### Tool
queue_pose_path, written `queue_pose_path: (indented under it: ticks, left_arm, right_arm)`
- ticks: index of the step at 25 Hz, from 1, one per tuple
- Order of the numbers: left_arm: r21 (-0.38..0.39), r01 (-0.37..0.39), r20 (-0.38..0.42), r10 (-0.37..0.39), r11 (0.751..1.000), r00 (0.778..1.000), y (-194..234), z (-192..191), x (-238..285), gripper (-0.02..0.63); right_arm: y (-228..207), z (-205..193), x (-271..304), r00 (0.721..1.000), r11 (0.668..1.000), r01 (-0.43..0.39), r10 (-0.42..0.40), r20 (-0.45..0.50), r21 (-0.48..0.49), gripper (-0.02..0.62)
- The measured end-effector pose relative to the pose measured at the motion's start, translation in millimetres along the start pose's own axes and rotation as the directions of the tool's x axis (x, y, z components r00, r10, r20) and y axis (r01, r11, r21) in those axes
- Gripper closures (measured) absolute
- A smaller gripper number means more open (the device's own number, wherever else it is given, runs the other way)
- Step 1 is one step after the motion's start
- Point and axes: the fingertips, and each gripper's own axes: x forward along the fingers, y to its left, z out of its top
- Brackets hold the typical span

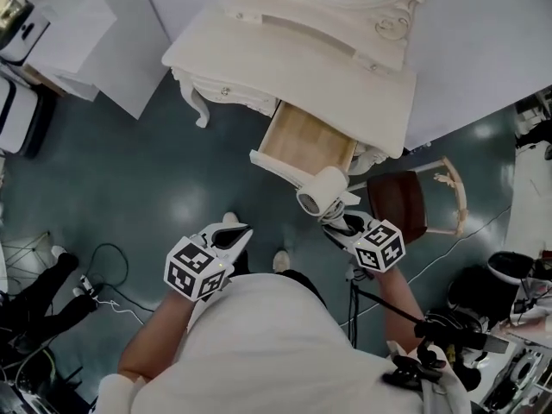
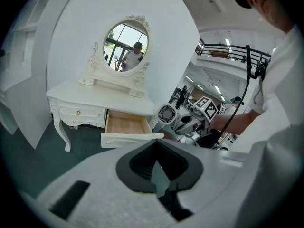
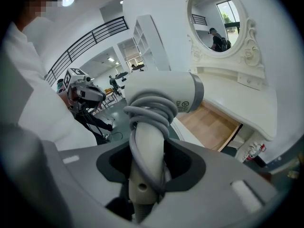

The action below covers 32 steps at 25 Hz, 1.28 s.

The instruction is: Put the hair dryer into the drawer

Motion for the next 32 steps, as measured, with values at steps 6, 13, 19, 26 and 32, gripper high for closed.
queue_pose_path:
  ticks: [6,13,19,26,32]
  left_arm:
    - [0.084,0.063,-0.025,-0.062,0.994,0.998,64.5,44.7,-14.9,0.604]
    - [0.1,0.069,-0.07,-0.063,0.993,0.996,123.8,60.2,-17.5,0.604]
    - [0.083,0.039,-0.054,-0.034,0.996,0.998,126.0,85.3,-1.9,0.604]
    - [0.034,-0.011,-0.074,0.013,0.999,0.997,145.2,128.0,53.5,0.604]
    - [0.006,-0.071,-0.078,0.071,0.997,0.994,142.7,141.9,73.7,0.604]
  right_arm:
    - [-19.8,42.7,35.9,0.998,0.998,0.063,-0.062,-0.025,0.03,0.43]
    - [-51.5,58.5,74.8,0.992,0.995,0.099,-0.098,-0.075,0.019,0.43]
    - [-88.1,54.9,90.6,0.979,0.995,0.087,-0.095,-0.182,-0.05,0.43]
    - [-168.3,57.7,135.9,0.953,0.994,0.016,-0.048,-0.299,-0.109,0.43]
    - [-201.8,44.4,164.9,0.929,0.988,-0.038,-0.02,-0.37,-0.149,0.43]
